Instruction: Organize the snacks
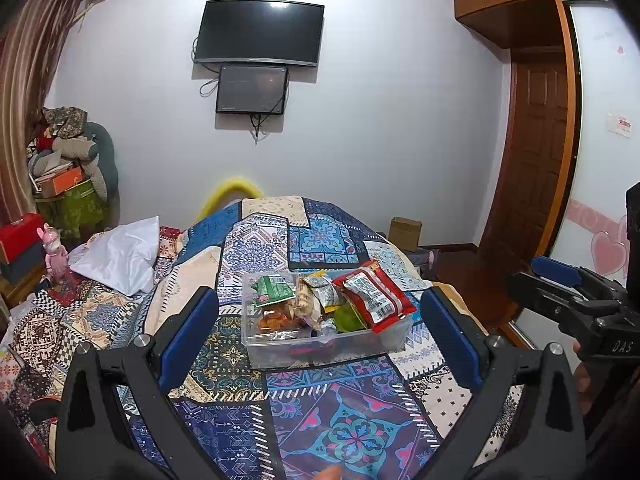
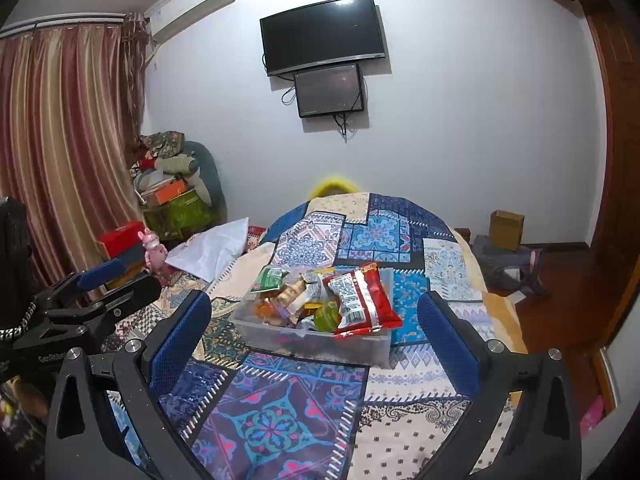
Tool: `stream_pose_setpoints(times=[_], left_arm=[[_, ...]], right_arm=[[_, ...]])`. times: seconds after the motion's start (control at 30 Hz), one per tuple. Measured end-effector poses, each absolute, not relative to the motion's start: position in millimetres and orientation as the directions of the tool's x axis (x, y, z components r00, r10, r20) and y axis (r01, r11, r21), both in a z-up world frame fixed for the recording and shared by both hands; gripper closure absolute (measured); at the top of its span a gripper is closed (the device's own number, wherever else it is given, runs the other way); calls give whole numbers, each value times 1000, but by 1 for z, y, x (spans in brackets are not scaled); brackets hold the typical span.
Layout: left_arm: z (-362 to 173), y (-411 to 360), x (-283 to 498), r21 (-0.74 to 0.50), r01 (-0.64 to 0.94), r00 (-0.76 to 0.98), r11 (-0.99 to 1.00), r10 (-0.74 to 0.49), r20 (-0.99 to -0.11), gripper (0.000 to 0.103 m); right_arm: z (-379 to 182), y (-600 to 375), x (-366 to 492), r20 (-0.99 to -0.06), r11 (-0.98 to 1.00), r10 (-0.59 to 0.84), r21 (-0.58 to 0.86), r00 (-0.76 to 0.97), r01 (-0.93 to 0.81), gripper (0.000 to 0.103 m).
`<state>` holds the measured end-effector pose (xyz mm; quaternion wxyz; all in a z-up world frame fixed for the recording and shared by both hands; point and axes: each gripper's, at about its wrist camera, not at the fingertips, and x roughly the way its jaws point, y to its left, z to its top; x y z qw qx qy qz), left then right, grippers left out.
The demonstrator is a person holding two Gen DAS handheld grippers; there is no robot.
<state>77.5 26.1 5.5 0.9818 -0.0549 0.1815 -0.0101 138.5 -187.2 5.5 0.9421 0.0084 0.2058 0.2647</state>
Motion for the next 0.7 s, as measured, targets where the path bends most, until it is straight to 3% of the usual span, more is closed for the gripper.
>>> stream_pose_setpoints(times=[0.7], left_arm=[[2, 19, 77, -91, 22, 930, 996, -54, -365, 1]], right_arm=[[3, -186, 141, -390, 869, 484, 105, 783, -484, 0]])
